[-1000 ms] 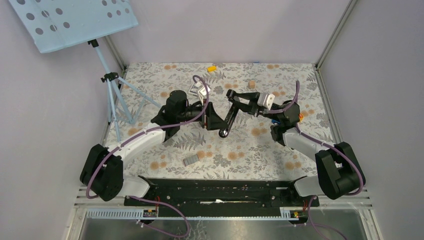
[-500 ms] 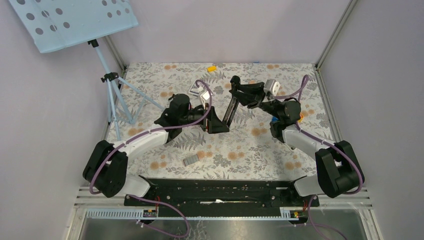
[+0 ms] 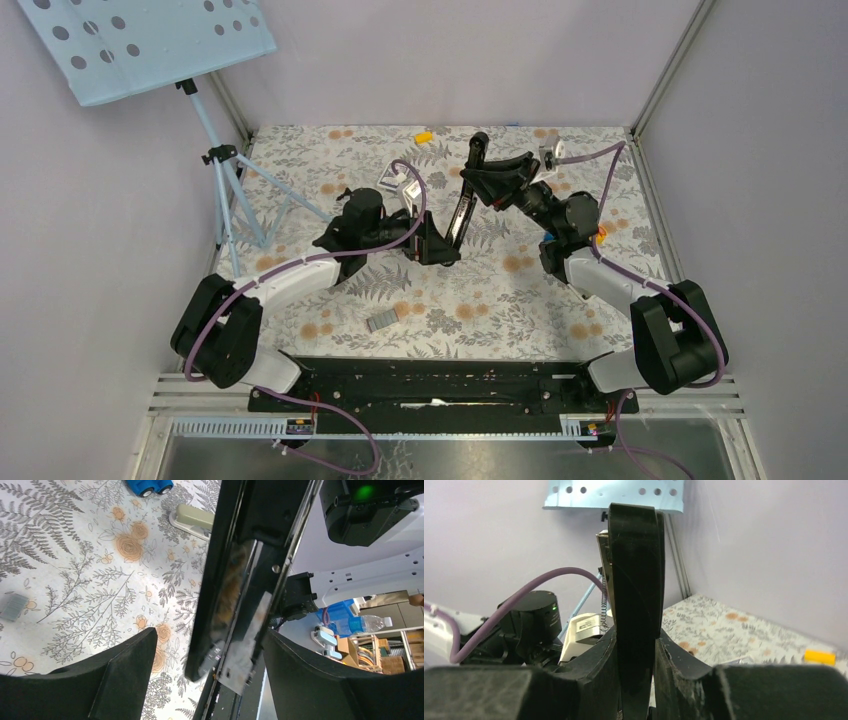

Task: Unload the staples from the stapler

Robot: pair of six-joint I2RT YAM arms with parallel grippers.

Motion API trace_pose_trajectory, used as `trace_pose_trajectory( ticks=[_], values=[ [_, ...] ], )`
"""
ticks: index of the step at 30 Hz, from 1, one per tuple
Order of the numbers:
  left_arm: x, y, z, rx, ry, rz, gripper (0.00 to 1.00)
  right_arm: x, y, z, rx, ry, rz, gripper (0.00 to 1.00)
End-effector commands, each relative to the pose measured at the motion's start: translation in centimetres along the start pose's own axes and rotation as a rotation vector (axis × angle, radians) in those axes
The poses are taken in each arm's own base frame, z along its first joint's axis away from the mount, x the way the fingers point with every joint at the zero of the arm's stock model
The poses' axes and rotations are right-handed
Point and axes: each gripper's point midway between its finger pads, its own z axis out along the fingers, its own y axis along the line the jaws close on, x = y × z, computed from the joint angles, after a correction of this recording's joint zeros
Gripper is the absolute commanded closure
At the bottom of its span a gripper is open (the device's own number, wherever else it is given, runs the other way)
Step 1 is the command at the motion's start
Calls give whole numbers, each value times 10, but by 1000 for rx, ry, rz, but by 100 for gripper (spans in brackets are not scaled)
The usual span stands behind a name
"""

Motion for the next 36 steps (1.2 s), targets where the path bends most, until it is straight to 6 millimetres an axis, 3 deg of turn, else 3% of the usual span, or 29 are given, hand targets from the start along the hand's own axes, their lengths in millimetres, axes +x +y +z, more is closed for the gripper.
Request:
trace_pose_trajectory(
  ticks=[1,6,12,16,21,25,30,36],
  values=[
    [-37,-10,4,-7,-102,114,19,-29,-9,8,123,-96,194,100],
    [-45,-6,4,-40,-118,151,21,-16,-31,2,284,-81,401,100],
    [-38,-4,6,-40,-105,153,24,-10,-48,-1,415,-113,614,100],
    [-40,-1,5,-74,-120,160,18,-5,-56,-2,466,-87,608,100],
    [-59,2,2,-151,-170,207,9,12,-83,-18,682,-19,600,100],
    [-71,10,5,-218,-201,234,7,19,-90,-27,768,-8,648,100],
    [-79,10,14,-228,-208,248,12,31,-93,-34,831,-2,746,100],
    [-83,10,26,-217,-195,246,28,37,-88,-29,811,16,815,100]
  ],
)
